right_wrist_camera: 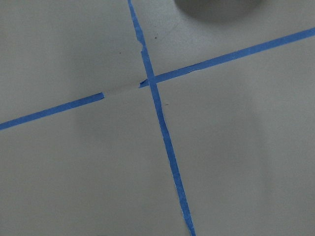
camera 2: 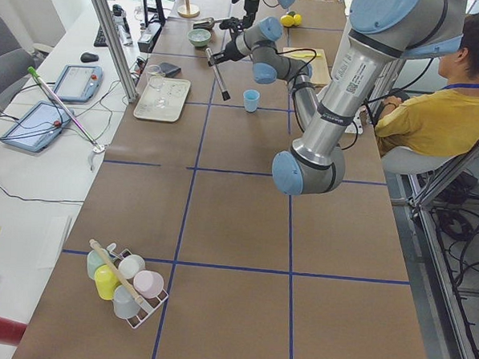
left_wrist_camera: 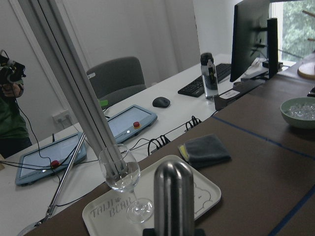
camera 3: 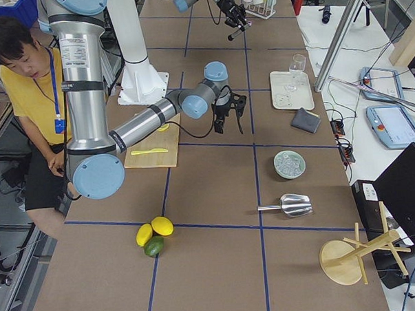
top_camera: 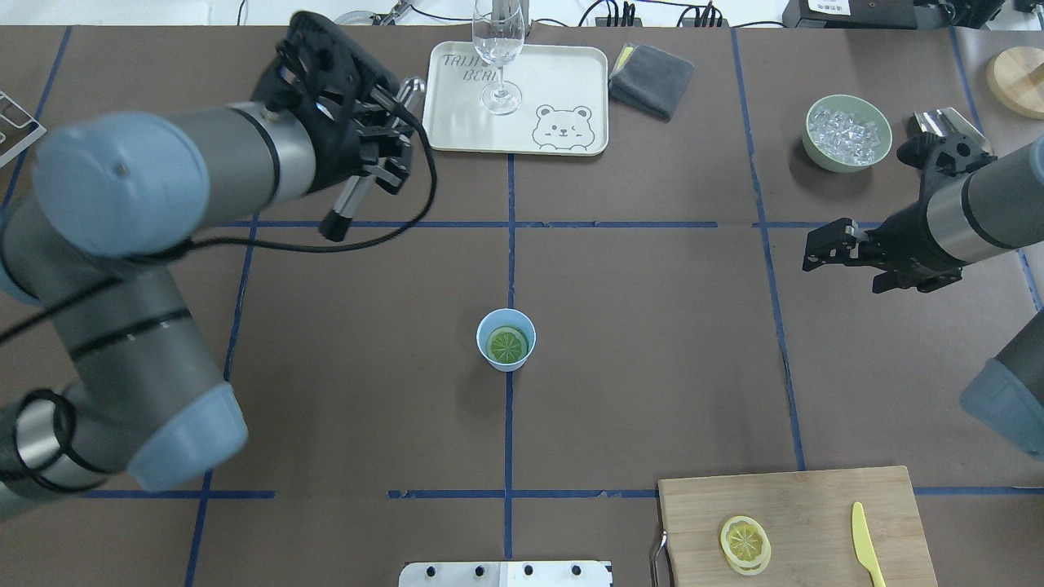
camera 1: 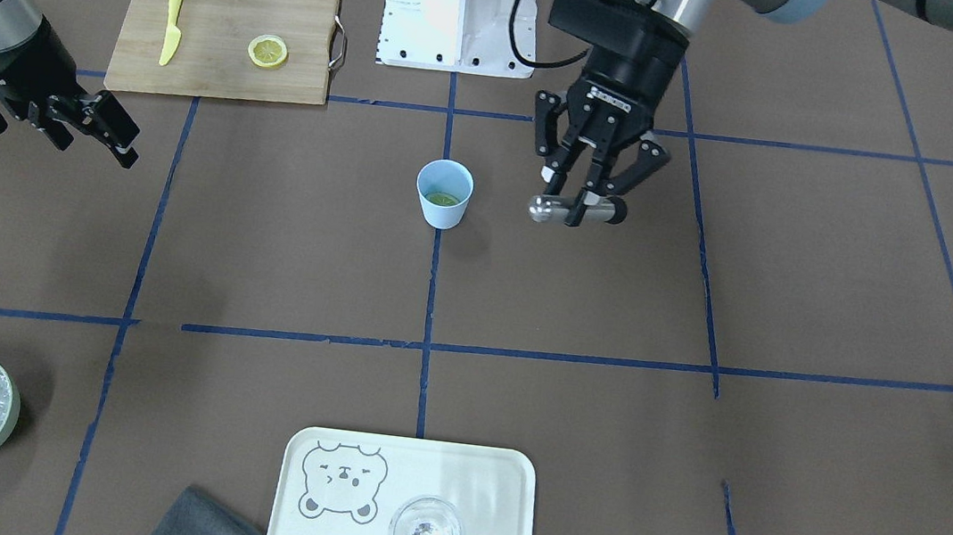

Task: Squeeze lemon into cup
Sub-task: 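Lift the muddler out of the cup and carry it back with the left gripper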

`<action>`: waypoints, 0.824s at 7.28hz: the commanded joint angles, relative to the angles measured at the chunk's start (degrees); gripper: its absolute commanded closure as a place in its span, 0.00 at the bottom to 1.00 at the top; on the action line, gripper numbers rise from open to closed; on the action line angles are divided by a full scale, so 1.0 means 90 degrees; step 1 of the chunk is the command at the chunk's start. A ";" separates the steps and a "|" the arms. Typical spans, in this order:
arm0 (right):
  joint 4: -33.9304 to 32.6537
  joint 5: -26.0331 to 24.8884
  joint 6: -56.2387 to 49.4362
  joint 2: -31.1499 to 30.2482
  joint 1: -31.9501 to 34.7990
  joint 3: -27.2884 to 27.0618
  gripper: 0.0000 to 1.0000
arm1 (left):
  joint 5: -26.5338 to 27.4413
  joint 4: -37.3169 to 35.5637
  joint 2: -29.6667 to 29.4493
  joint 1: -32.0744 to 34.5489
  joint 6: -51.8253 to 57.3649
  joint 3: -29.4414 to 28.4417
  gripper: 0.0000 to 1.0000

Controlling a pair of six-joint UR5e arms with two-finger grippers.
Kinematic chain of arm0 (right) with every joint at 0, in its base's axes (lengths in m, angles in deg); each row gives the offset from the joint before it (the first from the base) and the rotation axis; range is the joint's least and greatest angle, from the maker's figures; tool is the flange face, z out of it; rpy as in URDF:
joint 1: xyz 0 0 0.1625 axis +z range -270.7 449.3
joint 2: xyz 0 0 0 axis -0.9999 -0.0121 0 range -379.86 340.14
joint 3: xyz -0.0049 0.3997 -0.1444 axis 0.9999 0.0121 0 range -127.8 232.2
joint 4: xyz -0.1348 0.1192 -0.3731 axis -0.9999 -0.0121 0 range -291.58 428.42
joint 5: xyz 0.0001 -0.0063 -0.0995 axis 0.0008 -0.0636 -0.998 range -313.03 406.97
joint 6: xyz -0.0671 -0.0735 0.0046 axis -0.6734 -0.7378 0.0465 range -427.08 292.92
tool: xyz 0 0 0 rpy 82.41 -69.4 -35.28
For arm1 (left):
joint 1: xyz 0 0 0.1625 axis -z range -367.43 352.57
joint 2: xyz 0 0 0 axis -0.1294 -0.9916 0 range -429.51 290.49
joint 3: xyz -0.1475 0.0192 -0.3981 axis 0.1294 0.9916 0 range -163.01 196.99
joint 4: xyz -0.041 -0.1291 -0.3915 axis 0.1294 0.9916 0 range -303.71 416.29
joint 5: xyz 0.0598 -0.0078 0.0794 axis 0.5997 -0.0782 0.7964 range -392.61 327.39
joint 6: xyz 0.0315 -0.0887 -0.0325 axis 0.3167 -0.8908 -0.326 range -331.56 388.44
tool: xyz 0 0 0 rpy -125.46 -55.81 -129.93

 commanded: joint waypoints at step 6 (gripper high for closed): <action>0.0000 0.0000 0.0032 -0.0069 0.0000 -0.0009 0.00 | -0.3681 -0.2109 0.1814 0.2167 -0.0394 -0.1010 1.00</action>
